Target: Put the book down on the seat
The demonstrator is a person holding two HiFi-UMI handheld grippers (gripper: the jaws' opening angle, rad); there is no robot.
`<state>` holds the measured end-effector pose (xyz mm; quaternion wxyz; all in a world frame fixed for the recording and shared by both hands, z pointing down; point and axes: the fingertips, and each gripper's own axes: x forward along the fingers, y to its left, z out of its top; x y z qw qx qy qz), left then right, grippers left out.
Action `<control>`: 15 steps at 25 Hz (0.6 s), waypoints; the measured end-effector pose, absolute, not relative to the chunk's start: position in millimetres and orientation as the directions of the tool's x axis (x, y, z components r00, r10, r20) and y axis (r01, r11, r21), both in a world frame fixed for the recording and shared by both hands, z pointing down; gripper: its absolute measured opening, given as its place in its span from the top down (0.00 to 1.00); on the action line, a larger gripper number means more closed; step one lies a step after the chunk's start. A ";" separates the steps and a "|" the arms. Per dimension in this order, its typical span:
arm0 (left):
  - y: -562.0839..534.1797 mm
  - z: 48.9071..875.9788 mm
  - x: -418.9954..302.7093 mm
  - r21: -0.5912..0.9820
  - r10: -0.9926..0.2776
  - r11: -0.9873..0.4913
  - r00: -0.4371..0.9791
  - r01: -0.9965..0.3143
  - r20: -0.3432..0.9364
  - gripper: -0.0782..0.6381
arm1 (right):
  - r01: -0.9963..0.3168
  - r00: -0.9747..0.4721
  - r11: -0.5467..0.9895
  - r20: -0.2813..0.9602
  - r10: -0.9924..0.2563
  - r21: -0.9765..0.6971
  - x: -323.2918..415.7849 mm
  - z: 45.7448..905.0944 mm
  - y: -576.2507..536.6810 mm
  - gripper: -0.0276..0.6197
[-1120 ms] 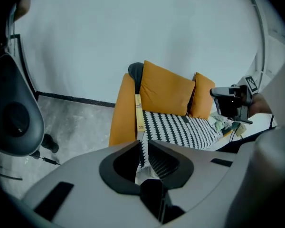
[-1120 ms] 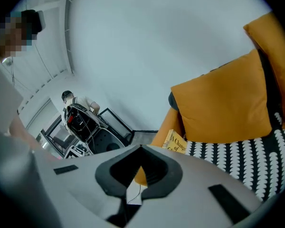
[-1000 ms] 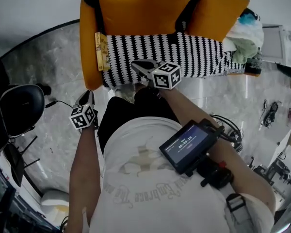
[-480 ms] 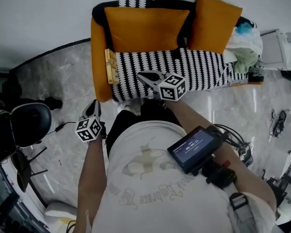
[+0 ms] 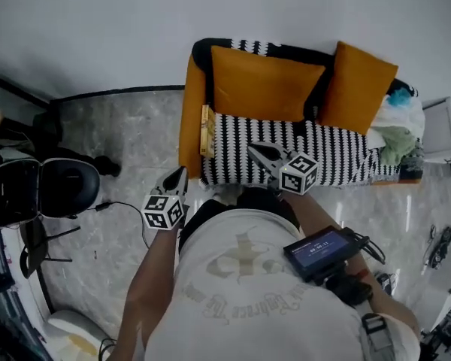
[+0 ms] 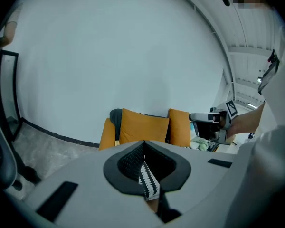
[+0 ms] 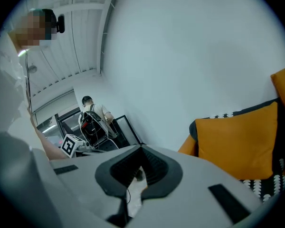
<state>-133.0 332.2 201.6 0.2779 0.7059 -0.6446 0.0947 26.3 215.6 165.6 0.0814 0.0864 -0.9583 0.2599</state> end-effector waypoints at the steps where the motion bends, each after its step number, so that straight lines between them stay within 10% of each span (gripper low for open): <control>1: 332.9 198.8 -130.5 0.267 -0.858 -0.023 0.156 -0.963 0.490 0.87 | -0.204 -0.973 0.851 0.196 -0.121 -0.484 27.4 163.8 217.7 0.94; 15: 332.6 194.5 -117.5 0.275 -0.850 -0.060 0.193 -0.960 0.490 0.87 | -0.237 -0.966 0.850 0.209 -0.154 -0.471 49.3 159.9 227.9 0.94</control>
